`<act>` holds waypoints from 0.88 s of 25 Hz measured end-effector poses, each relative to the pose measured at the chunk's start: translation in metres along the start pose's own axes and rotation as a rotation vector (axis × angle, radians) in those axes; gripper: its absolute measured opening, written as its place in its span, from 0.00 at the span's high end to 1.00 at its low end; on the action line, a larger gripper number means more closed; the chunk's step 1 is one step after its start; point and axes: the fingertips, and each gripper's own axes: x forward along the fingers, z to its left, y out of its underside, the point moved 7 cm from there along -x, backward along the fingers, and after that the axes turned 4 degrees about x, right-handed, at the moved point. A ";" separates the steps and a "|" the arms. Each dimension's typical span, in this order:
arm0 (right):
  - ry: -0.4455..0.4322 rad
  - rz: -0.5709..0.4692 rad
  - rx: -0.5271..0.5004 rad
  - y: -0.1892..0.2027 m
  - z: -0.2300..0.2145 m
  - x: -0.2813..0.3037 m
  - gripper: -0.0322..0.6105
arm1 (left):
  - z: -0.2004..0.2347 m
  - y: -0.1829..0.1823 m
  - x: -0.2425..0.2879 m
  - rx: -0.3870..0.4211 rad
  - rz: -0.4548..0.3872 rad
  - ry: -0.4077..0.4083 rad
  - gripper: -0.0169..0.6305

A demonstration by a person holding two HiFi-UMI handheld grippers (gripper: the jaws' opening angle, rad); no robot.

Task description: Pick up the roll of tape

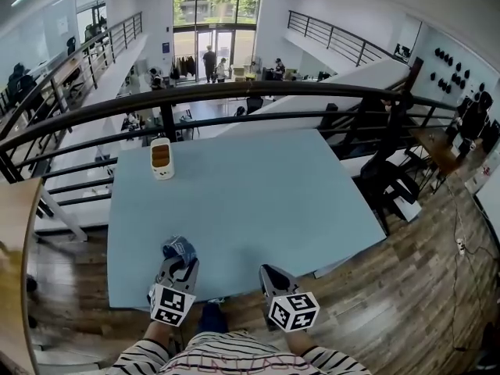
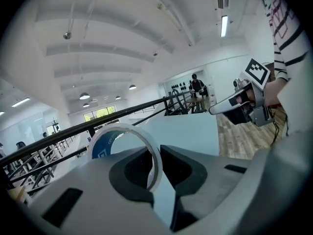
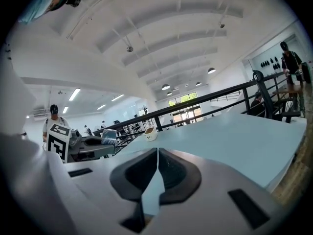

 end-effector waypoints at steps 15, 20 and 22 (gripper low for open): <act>0.030 -0.007 -0.035 0.002 0.000 -0.012 0.91 | -0.016 -0.009 -0.012 0.017 -0.008 0.022 0.87; 0.034 -0.010 -0.034 0.002 -0.007 -0.015 0.91 | -0.022 -0.009 -0.008 0.015 -0.003 0.023 0.87; 0.033 -0.010 -0.036 0.002 -0.006 -0.015 0.91 | -0.023 -0.007 -0.008 0.018 0.002 0.022 0.87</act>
